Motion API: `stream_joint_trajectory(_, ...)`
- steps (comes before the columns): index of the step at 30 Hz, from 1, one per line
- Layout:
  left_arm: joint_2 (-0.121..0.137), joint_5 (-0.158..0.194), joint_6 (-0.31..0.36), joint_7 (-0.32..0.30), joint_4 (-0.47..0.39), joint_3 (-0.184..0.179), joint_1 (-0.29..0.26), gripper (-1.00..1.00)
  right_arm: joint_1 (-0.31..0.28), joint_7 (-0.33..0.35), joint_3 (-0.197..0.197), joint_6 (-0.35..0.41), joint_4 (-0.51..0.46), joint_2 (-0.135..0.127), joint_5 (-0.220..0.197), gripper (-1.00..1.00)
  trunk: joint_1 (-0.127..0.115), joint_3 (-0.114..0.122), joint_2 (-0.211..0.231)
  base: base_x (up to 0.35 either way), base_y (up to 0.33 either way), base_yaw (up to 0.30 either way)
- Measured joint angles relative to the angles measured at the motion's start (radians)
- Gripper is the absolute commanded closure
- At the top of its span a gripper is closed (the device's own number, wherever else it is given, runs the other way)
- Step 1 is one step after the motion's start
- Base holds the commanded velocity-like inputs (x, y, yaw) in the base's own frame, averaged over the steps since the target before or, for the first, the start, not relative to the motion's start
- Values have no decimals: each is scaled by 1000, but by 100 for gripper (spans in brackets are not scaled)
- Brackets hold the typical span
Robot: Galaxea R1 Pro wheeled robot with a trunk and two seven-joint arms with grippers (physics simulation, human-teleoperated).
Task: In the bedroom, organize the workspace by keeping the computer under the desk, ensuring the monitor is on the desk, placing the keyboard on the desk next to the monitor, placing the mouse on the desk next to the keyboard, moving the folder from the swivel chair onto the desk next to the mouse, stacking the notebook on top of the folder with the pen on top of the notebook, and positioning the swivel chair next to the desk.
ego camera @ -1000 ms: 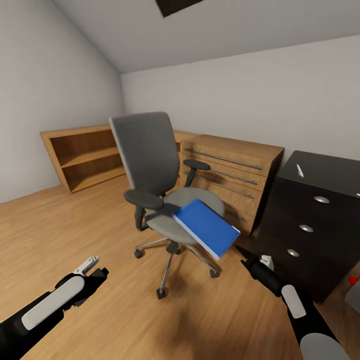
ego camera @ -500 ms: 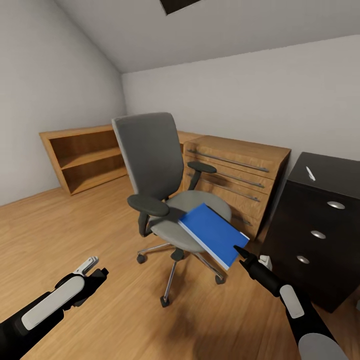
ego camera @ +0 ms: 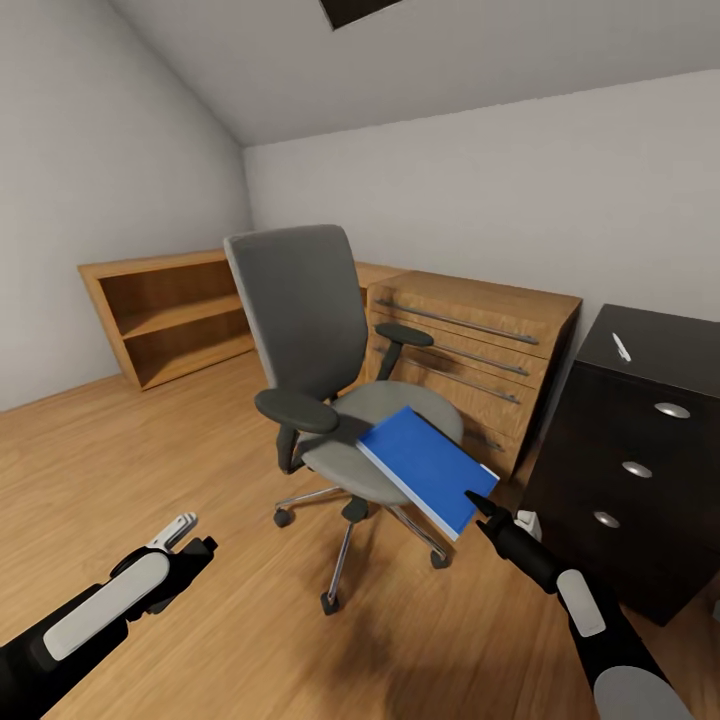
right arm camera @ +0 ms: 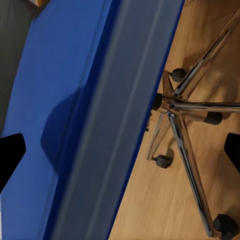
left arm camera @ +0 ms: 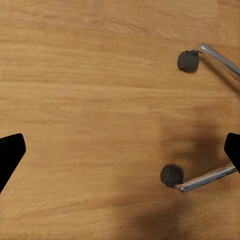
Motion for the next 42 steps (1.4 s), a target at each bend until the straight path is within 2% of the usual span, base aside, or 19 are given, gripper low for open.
stream_joint_trajectory(9, 0, 0, 0, 0, 0, -11, 0, -100, 0, 2, 0, 0, 0, 1, 0, -100, 0, 0, 0, 0, 0, 0)
stream_joint_trajectory(16, 0, 0, 0, 0, 0, -15, 0, -100, 0, 14, 28, 0, -1, 1, -1, -100, 0, 0, 0, 0, 0, 0)
stream_joint_trajectory(25, -1, 0, 0, 0, 0, -15, 0, -100, 0, 35, 32, 1, -2, 1, -1, -100, 0, 0, 0, 0, 0, 0)
stream_joint_trajectory(31, -2, 0, 0, 0, 0, -16, 0, -100, 0, 52, 49, 1, -2, 1, -1, -100, 0, 0, 0, 0, 0, 0)
stream_joint_trajectory(36, -2, 0, 0, 0, 0, -34, 0, -100, 0, 58, 62, 2, -2, 1, -1, -100, 0, 0, 0, 0, 0, 0)
stream_joint_trajectory(42, -2, 0, 0, 0, 1, -38, 0, -100, 1, 59, 79, 2, -1, 1, -1, -100, 0, 0, 0, 0, 0, 0)
